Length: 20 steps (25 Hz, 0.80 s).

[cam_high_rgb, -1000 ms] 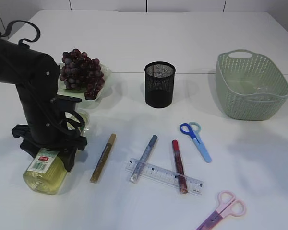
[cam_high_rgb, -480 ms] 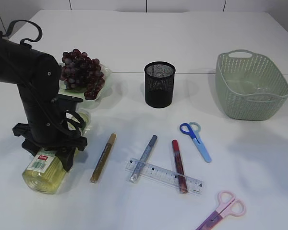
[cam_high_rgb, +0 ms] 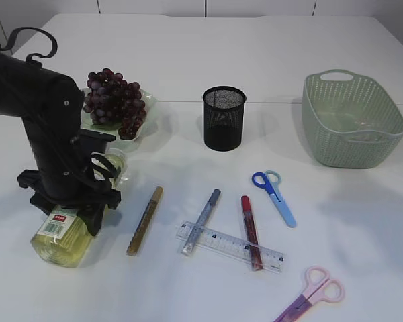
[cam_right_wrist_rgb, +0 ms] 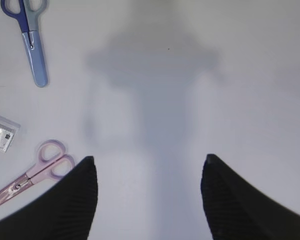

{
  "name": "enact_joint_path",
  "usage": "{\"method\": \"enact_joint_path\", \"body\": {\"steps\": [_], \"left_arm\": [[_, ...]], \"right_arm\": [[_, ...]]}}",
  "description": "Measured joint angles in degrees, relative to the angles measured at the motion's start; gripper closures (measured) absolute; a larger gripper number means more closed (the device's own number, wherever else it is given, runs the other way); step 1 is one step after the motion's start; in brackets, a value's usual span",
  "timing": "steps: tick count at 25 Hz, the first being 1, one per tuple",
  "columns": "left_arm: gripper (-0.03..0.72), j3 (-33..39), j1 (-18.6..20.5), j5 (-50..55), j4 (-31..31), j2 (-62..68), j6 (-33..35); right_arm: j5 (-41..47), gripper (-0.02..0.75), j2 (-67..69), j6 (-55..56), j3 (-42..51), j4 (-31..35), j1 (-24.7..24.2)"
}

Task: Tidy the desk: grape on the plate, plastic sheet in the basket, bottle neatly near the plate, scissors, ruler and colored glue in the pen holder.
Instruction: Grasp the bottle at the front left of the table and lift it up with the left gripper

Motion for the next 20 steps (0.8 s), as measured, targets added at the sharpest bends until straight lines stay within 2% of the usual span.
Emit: {"method": "enact_joint_path", "body": {"steps": [7, 20], "left_arm": [[0.241, 5.0, 0.0, -7.9, 1.1, -6.6, 1.9], [0.241, 26.9, 0.0, -21.5, 1.1, -25.2, 3.5]], "right_arm": [[0.0, 0.232, 0.0, 0.0, 0.0, 0.0, 0.0], [0.0, 0.231, 0.0, 0.0, 0.0, 0.4, 0.0]]}}
